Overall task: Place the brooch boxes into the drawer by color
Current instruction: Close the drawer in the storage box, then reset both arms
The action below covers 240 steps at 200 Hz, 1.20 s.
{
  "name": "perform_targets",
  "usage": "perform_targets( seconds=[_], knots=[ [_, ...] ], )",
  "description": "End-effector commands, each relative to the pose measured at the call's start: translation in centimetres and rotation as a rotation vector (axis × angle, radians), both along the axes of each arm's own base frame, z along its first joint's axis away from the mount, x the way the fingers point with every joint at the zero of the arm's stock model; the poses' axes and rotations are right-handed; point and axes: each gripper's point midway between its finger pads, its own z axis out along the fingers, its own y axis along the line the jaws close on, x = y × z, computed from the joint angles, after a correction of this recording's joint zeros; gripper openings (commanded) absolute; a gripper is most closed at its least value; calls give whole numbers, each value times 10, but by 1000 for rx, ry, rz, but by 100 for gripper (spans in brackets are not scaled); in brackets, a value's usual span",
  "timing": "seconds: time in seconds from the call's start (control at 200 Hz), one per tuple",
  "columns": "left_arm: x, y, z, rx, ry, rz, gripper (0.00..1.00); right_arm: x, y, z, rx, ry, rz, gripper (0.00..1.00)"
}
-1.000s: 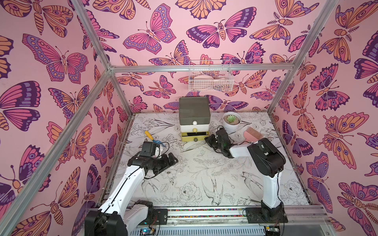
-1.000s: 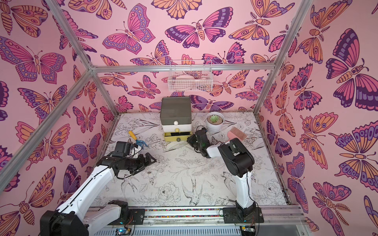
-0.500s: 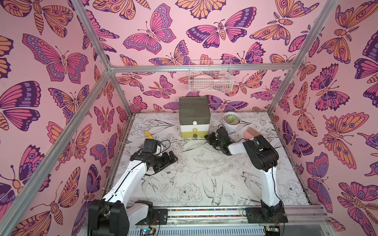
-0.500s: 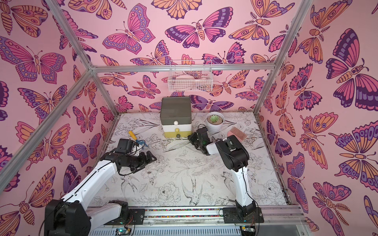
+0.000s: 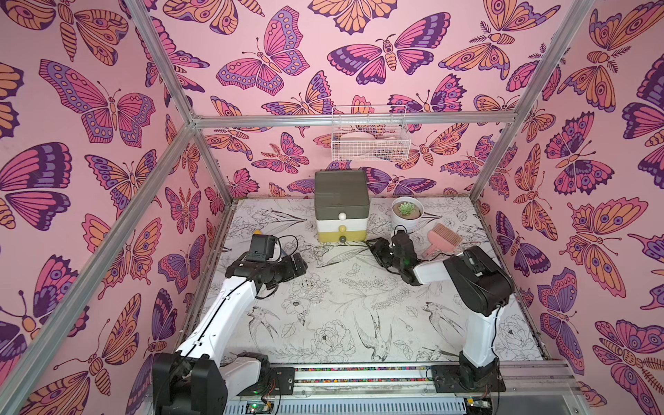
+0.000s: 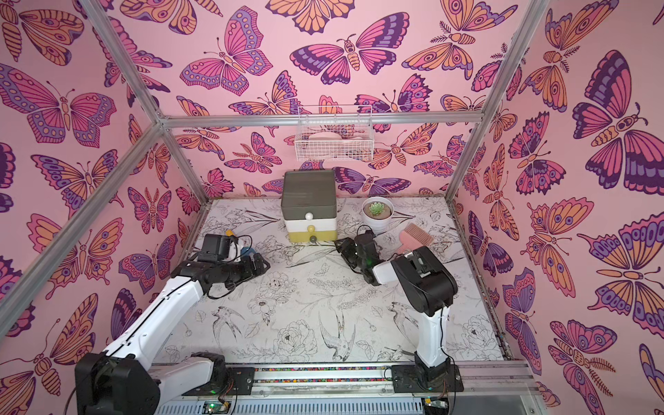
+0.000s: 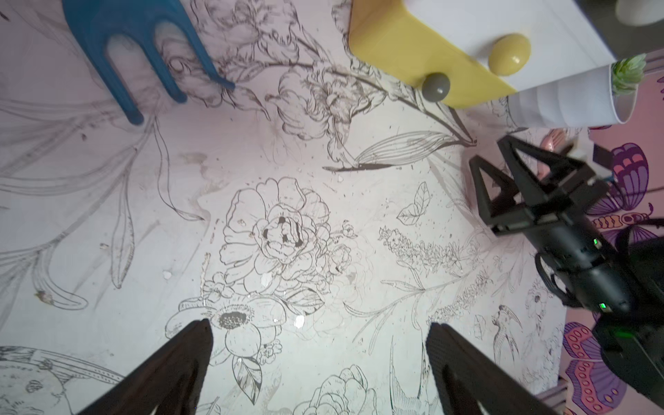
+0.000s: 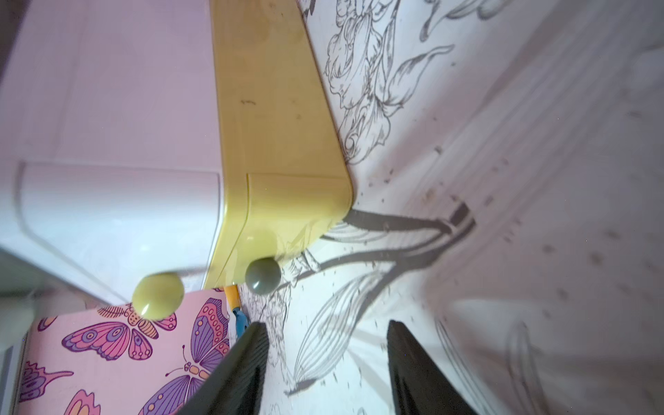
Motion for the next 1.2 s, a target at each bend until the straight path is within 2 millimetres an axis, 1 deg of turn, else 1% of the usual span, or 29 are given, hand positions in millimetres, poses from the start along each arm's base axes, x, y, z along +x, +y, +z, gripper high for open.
perform_targets(
  seconds=[0.0, 0.06, 0.1, 0.13, 0.135, 0.15, 0.185, 0.245, 0.27, 0.356, 0.411, 0.471, 0.526, 0.606, 0.666, 0.711, 0.746, 0.766, 0.786, 0.796, 0.816, 0.866, 0.896, 0.987, 0.992, 1.002, 1.012, 1.087, 1.197],
  knots=[
    [15, 23, 10, 117, -62, 63, 100, -16, -19, 16, -36, -39, -23, 59],
    [20, 35, 16, 161, -99, 100, 100, -30, -31, 22, -72, -45, -29, 60],
    [23, 42, 18, 185, -131, 118, 100, -39, -41, 28, -106, -54, -34, 63],
    [26, 47, 20, 205, -162, 129, 100, -47, -48, 29, -145, -49, -36, 65],
    [27, 48, 22, 208, -170, 133, 100, -48, -50, 34, -144, -59, -38, 66],
    [28, 51, 22, 219, -186, 139, 99, -51, -54, 40, -157, -66, -43, 67],
    [31, 57, 23, 245, -233, 159, 100, -58, -65, 46, -210, -74, -49, 72],
    [38, 74, 24, 315, -320, 218, 100, -67, -85, 63, -317, -115, -63, 75],
    [41, 81, 24, 346, -355, 247, 100, -69, -93, 76, -366, -155, -65, 78],
    [48, 106, 26, 437, -456, 333, 100, -75, -131, 115, -548, -231, -127, 91],
    [52, 120, 24, 498, -483, 362, 100, -76, -157, 138, -632, -266, -168, 95],
    [56, 134, 18, 567, -476, 385, 100, -76, -187, 151, -694, -266, -210, 96],
    [61, 139, 10, 608, -475, 373, 100, -78, -215, 157, -739, -250, -263, 99],
    [65, 141, -3, 650, -492, 344, 100, -83, -254, 158, -815, -208, -358, 99],
    [66, 143, -8, 653, -541, 357, 100, -87, -282, 155, -897, -179, -436, 99],
    [66, 142, -13, 644, -581, 359, 100, -89, -298, 149, -964, -172, -484, 99],
    [67, 139, -16, 630, -615, 353, 100, -89, -306, 145, -1011, -182, -505, 99],
    [68, 136, -19, 621, -633, 336, 100, -88, -308, 141, -1034, -196, -507, 99],
    [70, 133, -15, 612, -666, 324, 100, -86, -308, 138, -1058, -220, -496, 99],
    [71, 132, -26, 614, -647, 309, 100, -84, -307, 137, -1068, -235, -489, 99],
    [72, 129, -34, 613, -642, 289, 100, -82, -305, 133, -1079, -263, -472, 99],
    [77, 126, -31, 611, -685, 276, 100, -75, -299, 127, -1092, -332, -444, 99],
    [79, 126, -30, 610, -697, 282, 100, -73, -300, 121, -1097, -350, -453, 99],
    [83, 130, -37, 599, -696, 300, 100, -67, -309, 102, -1118, -355, -490, 99],
    [83, 130, -38, 599, -696, 301, 100, -66, -310, 101, -1118, -356, -494, 99],
    [77, 129, -47, 601, -680, 289, 100, -65, -312, 98, -1120, -352, -497, 99],
    [76, 129, -49, 600, -682, 286, 100, -64, -313, 95, -1121, -349, -501, 99],
    [77, 125, -51, 592, -683, 260, 100, -57, -320, 82, -1143, -343, -504, 99],
    [78, 124, -53, 590, -680, 253, 100, -42, -322, 73, -1162, -366, -487, 99]
  ],
)
